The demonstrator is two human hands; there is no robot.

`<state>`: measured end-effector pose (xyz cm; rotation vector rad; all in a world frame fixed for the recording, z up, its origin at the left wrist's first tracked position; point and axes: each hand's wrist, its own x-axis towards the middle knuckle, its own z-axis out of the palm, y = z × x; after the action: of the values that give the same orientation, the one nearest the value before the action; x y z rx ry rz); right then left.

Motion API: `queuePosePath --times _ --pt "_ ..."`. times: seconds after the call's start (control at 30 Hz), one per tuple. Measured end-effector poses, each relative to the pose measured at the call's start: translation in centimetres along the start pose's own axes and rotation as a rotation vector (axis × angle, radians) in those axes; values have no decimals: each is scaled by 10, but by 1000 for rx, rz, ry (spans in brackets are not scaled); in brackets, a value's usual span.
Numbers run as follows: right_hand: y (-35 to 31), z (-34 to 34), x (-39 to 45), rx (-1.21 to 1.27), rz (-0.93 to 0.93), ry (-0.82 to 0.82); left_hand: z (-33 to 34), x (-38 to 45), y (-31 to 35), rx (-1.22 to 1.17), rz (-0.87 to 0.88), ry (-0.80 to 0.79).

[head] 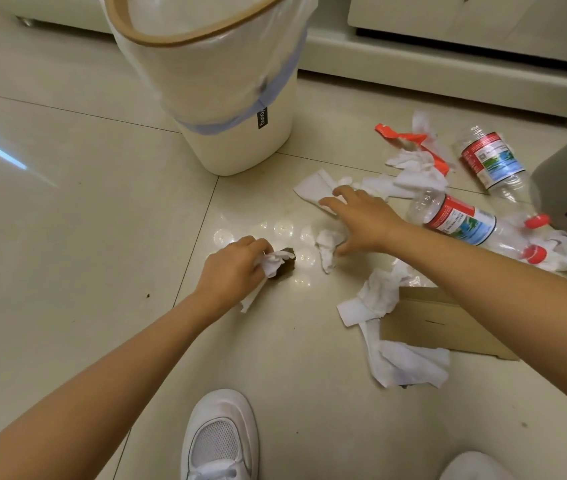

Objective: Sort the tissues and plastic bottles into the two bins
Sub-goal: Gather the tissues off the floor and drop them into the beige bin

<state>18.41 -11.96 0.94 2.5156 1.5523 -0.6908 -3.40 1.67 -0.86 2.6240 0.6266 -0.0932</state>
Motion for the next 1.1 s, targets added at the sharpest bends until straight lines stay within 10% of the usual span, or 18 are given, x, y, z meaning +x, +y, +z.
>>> queuePosePath --times 0.4,0.77,1.1 --pt "-6 22 34 -80 48 -181 -18 31 3 -150 -74 77" --pt "7 31 33 148 -92 -13 -21 38 13 -194 -62 97" --pt "67 24 34 228 281 295 -23 44 15 -178 -83 119"
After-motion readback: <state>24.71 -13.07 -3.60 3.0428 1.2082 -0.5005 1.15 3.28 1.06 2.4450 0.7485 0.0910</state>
